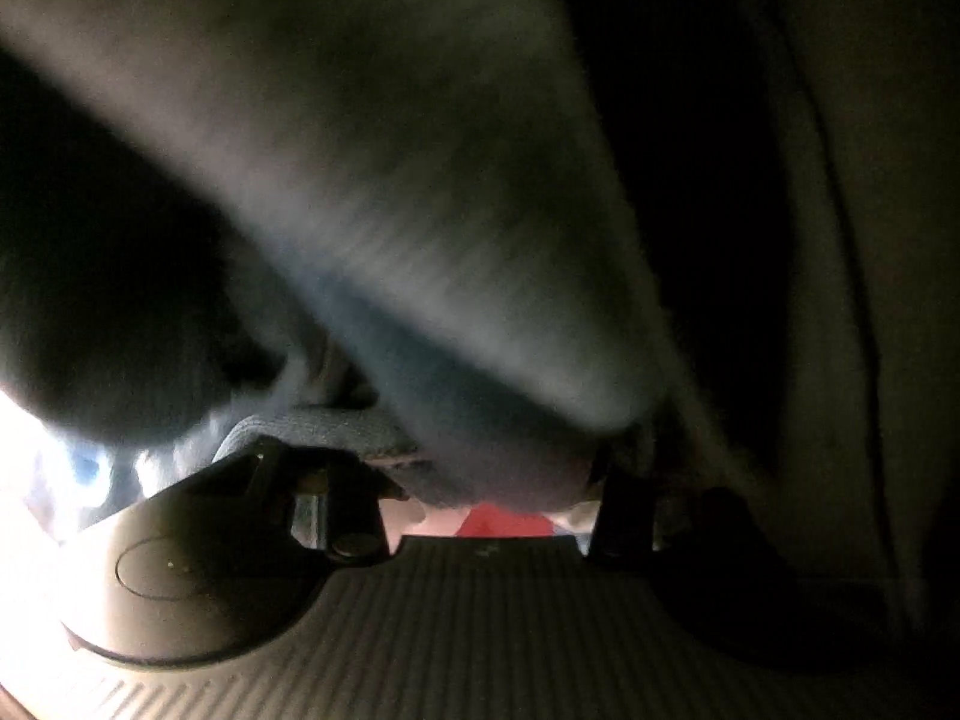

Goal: Fold clothes

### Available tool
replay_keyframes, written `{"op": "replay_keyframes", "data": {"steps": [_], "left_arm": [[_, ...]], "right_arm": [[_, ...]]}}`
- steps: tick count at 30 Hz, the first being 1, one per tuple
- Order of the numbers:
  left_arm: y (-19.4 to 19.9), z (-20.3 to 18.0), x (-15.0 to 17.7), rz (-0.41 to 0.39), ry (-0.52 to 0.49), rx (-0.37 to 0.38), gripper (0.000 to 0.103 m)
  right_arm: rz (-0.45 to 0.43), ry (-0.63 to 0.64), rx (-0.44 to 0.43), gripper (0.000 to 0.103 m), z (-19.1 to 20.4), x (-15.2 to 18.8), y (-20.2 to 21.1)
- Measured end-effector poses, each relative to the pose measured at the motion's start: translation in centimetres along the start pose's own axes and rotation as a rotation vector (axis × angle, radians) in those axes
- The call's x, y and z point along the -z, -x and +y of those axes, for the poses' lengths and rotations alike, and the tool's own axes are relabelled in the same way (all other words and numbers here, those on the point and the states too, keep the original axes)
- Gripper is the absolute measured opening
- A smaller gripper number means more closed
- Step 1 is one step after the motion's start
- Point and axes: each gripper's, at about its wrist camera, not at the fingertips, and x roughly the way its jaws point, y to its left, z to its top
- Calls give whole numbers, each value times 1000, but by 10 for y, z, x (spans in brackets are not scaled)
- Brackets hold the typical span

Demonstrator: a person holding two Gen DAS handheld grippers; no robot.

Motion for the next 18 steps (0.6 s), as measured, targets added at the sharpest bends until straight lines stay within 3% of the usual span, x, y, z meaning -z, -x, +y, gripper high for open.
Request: {"op": "replay_keyframes", "data": {"steps": [3, 6, 9, 12, 14, 16, 18], "left_arm": [[1, 0, 3, -4, 0, 9, 57], [5, -1, 6, -18, 1, 22, 57], [10, -4, 11, -29, 20, 34, 57], [16, -8, 15, -23, 36, 36, 57], [22, -11, 17, -26, 33, 38, 57], [28, -13, 19, -31, 22, 37, 57], [31, -14, 21, -33, 1, 33, 58]], "right_arm": [[69, 121, 3, 57, 7, 26, 28], [87, 232, 10, 61, 17, 56, 61], [110, 228, -133, 62, 32, 86, 80], [177, 171, -370, 62, 57, 112, 67], [232, 160, -442, 62, 83, 126, 39], [259, 163, -442, 59, 108, 134, 9], [203, 169, -365, 53, 119, 127, -11]]}}
